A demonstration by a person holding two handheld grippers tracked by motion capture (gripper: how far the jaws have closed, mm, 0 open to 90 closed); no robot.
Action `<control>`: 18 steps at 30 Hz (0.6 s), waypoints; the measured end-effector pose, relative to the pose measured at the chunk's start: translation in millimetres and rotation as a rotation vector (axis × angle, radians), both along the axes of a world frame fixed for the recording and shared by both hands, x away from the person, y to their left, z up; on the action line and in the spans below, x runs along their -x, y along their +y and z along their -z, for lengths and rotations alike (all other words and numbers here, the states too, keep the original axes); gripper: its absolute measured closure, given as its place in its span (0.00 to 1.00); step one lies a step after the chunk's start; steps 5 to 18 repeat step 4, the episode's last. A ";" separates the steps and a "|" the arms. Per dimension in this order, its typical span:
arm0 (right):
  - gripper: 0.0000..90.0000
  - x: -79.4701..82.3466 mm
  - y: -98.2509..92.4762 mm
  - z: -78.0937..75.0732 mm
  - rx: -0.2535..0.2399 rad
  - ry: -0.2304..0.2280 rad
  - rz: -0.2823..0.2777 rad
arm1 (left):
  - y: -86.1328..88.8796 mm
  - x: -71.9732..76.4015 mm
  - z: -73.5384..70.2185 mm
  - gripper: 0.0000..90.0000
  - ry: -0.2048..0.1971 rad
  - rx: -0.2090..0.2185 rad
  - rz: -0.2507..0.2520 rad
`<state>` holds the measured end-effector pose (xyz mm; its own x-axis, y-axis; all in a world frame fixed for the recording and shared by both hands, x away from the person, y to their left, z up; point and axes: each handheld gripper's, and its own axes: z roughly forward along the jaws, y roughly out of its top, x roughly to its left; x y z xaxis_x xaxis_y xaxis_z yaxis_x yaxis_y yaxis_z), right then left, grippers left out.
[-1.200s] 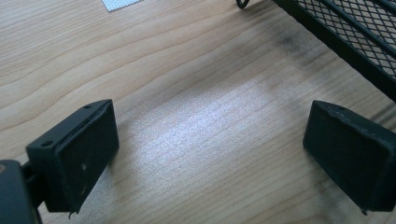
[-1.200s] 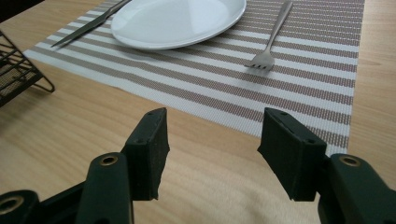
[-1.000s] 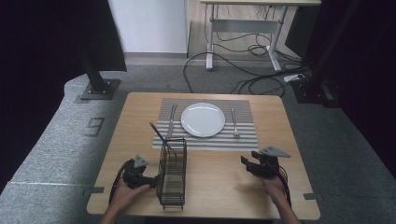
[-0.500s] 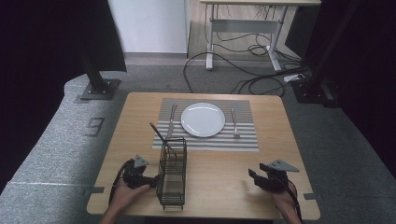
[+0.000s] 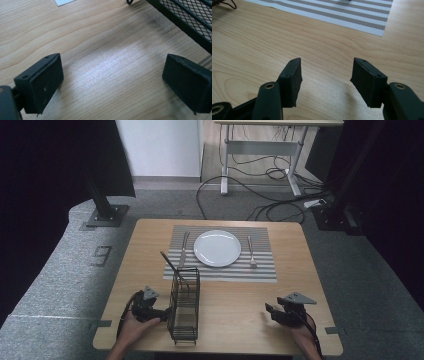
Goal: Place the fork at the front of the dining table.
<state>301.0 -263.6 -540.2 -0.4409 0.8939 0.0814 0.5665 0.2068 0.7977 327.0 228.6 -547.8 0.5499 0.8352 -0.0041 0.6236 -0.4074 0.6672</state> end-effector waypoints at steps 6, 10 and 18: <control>0.44 -1.3 -1.0 3.0 0.019 0.008 0.013 | 0.0 -0.2 0.0 0.03 0.001 0.000 0.002; 0.44 -1.3 -1.0 3.0 0.019 0.008 0.013 | 0.0 -0.2 0.0 0.03 0.001 0.000 0.002; 0.44 -1.3 -1.0 3.0 0.019 0.008 0.013 | 0.0 -0.2 0.0 0.03 0.001 0.000 0.002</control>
